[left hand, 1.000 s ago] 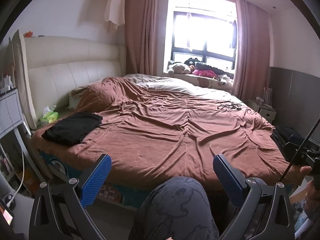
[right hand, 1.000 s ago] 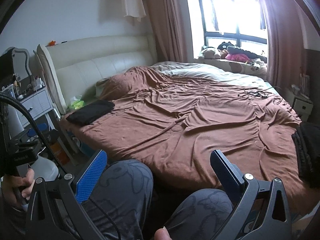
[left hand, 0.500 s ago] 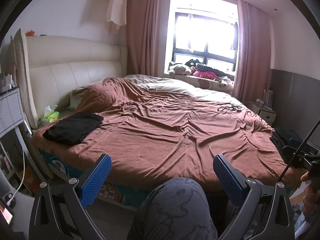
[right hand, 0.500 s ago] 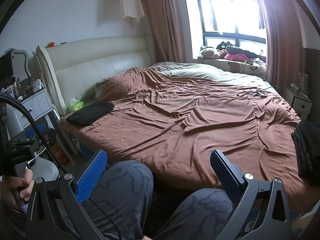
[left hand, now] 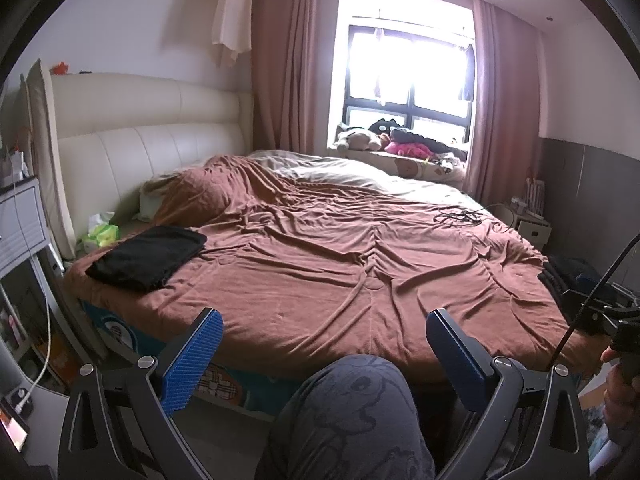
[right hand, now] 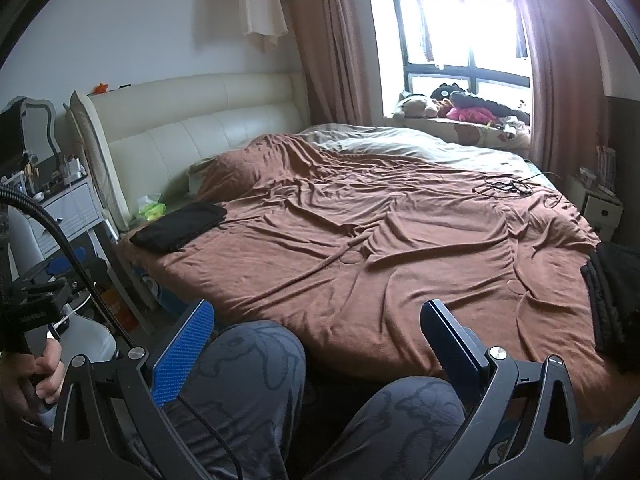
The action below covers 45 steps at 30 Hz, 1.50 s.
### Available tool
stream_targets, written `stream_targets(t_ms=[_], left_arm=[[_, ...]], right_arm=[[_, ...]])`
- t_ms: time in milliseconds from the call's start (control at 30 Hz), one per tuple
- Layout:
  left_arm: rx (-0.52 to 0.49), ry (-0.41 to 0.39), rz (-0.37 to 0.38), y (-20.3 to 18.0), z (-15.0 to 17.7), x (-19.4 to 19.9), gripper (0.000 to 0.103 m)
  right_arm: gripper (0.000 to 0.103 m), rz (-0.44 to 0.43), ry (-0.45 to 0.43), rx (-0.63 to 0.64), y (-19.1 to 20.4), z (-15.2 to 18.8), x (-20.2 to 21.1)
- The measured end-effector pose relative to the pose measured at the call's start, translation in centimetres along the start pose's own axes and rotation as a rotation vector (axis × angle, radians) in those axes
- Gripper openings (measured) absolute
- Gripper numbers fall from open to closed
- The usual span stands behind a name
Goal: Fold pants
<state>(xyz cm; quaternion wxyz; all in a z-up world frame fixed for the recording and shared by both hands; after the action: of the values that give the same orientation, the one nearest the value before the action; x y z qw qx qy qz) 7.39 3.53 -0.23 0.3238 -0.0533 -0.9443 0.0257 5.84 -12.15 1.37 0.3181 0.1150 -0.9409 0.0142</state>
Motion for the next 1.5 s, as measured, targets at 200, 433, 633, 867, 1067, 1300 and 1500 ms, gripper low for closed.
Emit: stream_targets(t_ms=[200,433,633,867,1067,1300,1500], left_arm=[[-0.004,-0.001,-0.001,-0.1,0.0,0.1,0.103],[-0.012,-0.001,0.003,-0.3,-0.1,0.6,0.103],[-0.015,-0.004,0.008,-0.5,-0.2,0.8,0.103],[-0.018,-0.003,0.014,-0.8,-0.4,0.9,0.103],[-0.023,-0.005,0.022,-1.2,-0.4,1.0,0.102],[-0.025,-0.006,0.031,-1.5,-0.6,1.0,0.102],[-0.028,-0.013,0.030,-1.5,-0.8,1.4,0.102]], right_arm=[[0.103,0.010,-0.004,0.003,-0.3,-0.2,0.2],[0.103,0.020,-0.006,0.006,-0.4,-0.2,0.2],[0.103,0.024,-0.008,0.002,-0.9,-0.2,0.3],[0.103,0.036,-0.010,-0.006,-1.4,-0.3,0.4],[0.103,0.046,-0.022,-0.014,-1.7,-0.3,1.0],[0.103,0.054,-0.029,-0.031,-2.1,0.0,1.2],[0.103,0.063,-0.032,-0.045,-2.7,0.1,1.4]])
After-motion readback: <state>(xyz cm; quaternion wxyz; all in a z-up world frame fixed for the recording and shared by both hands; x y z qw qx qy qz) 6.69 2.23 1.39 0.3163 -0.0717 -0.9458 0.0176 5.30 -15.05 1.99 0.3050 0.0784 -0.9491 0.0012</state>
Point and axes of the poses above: each gripper's, at about its wrist camera, not at the fingertips, and x roughly against the way its jaws point, y to its left, z to its underside, the point moved 10 cm from there along -x, roughly the way its jaws point, and after that the axes turned 14 degrees about y, right-handed, at the moved point
